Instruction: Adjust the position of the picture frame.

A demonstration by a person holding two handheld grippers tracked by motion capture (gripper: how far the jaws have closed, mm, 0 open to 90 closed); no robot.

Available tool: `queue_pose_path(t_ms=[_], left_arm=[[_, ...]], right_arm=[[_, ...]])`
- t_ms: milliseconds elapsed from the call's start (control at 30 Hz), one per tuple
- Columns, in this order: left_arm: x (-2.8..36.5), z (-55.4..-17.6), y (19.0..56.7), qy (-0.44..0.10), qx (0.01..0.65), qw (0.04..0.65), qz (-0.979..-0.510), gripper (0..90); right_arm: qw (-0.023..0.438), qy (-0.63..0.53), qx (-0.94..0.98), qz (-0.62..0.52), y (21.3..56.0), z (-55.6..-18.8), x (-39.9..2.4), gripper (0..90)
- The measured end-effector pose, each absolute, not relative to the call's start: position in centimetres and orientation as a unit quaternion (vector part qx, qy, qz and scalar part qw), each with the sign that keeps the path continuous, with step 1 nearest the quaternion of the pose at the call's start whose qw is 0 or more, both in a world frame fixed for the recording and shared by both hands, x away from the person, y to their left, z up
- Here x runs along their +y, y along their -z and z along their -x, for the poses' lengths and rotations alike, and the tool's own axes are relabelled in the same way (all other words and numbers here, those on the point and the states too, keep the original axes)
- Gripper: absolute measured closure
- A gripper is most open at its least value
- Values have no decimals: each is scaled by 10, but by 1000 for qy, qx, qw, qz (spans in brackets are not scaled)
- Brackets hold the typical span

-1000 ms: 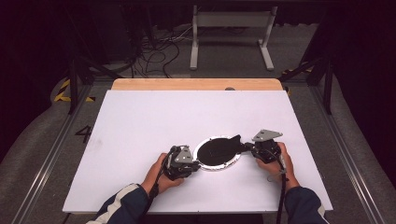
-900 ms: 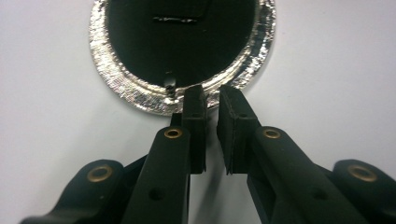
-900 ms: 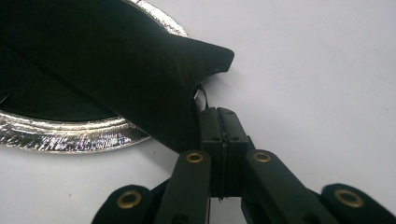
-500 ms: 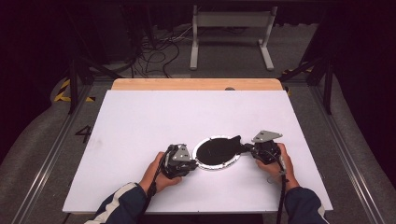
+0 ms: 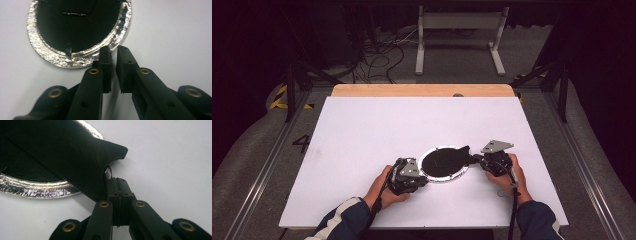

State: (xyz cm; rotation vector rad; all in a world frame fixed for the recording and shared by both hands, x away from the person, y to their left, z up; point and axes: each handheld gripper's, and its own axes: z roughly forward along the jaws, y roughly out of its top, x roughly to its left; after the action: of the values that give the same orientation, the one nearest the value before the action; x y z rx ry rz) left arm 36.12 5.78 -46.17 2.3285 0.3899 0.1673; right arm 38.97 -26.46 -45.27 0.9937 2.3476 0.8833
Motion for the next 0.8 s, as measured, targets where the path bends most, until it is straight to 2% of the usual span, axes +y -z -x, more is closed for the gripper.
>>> queue_pose_path(t_ms=[800], left_arm=[[73, -374, 462, -82, 185, 375, -905, 813]], right_arm=[[210, -315, 864, -332, 452, -379, -255, 900]])
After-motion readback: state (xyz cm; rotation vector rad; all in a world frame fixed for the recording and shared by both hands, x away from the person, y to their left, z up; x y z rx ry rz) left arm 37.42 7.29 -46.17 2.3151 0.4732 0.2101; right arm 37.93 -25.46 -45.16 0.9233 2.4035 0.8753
